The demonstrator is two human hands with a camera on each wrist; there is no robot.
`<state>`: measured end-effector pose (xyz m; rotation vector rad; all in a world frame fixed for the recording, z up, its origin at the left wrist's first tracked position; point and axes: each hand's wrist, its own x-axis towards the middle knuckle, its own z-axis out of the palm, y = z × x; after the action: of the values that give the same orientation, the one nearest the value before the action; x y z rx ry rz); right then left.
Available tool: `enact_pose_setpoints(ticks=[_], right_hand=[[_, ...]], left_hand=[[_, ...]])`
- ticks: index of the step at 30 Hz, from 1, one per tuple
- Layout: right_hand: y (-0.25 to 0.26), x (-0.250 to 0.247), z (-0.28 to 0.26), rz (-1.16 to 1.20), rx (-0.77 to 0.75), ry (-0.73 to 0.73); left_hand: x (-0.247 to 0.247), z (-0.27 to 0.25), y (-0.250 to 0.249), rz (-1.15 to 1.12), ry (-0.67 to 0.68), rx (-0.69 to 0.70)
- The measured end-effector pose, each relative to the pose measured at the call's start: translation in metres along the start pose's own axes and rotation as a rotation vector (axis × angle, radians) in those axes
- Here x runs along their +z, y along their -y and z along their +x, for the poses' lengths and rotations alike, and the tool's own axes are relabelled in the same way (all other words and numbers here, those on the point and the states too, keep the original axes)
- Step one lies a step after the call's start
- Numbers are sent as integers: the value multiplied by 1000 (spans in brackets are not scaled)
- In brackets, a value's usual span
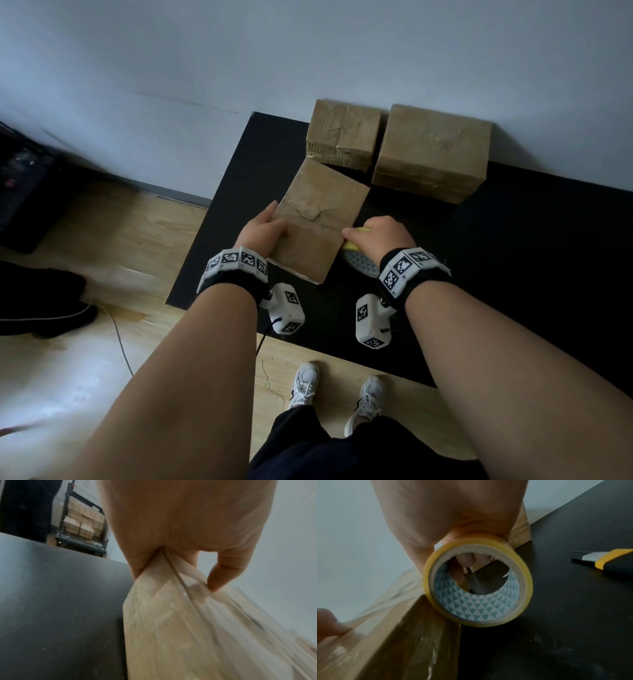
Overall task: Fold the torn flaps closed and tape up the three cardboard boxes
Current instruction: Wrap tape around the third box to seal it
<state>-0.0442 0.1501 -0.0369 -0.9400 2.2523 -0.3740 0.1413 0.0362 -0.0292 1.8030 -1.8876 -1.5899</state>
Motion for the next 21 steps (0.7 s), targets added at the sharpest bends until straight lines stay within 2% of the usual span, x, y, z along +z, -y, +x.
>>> enact_pose_setpoints(ticks=[4,6,8,11,17,21], right_hand=[[9,5,-2,-12,36,-11],[11,7,-3,-21,49,-19],[10,8,-3,-30,42,-27],[9,8,-2,-19,43,-27],[8,11,4,-33,59,-15],[7,11,3,-42,50,-26]], left_hand=[[10,-3,0,481,-181,246],[19,-5,-2,660,-182,369],[31,-7,2,791,-127,421],[40,-11,13,838,-77,413],[44,-7,14,928,-88,385],[50,-15,15,903,-116,485]])
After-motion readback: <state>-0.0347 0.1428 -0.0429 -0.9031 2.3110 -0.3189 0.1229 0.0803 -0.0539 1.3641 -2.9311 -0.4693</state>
